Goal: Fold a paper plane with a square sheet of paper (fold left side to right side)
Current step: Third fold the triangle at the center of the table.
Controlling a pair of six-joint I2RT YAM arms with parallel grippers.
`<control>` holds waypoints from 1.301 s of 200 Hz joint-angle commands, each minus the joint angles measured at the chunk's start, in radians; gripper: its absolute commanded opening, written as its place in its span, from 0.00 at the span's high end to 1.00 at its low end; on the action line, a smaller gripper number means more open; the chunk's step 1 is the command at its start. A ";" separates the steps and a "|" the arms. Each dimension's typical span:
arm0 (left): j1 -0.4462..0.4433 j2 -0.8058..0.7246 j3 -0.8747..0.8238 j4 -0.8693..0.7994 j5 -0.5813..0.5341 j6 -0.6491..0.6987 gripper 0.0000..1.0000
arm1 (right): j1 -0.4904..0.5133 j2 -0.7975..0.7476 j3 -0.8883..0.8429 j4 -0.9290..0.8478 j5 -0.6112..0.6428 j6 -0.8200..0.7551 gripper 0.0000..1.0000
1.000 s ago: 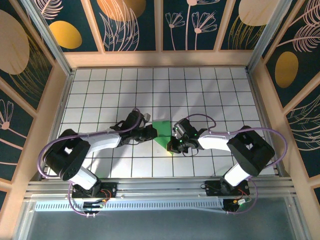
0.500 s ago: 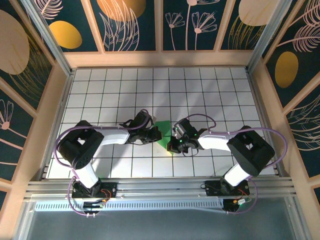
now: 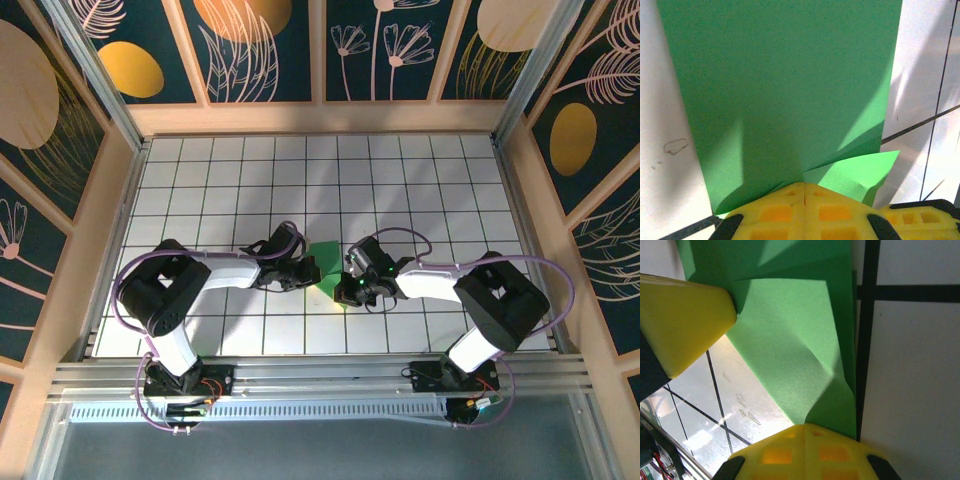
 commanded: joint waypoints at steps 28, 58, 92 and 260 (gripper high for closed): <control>-0.001 0.042 0.024 -0.072 -0.038 0.002 1.00 | 0.000 0.003 0.032 -0.113 0.021 0.014 1.00; -0.001 0.048 0.030 -0.083 -0.042 0.004 1.00 | 0.005 -0.028 0.073 -0.105 0.017 0.031 1.00; -0.001 0.049 0.031 -0.085 -0.042 0.004 1.00 | 0.013 -0.008 0.086 -0.042 0.003 0.053 1.00; -0.001 0.051 0.034 -0.096 -0.043 0.009 1.00 | 0.017 0.150 0.125 0.057 0.023 0.073 1.00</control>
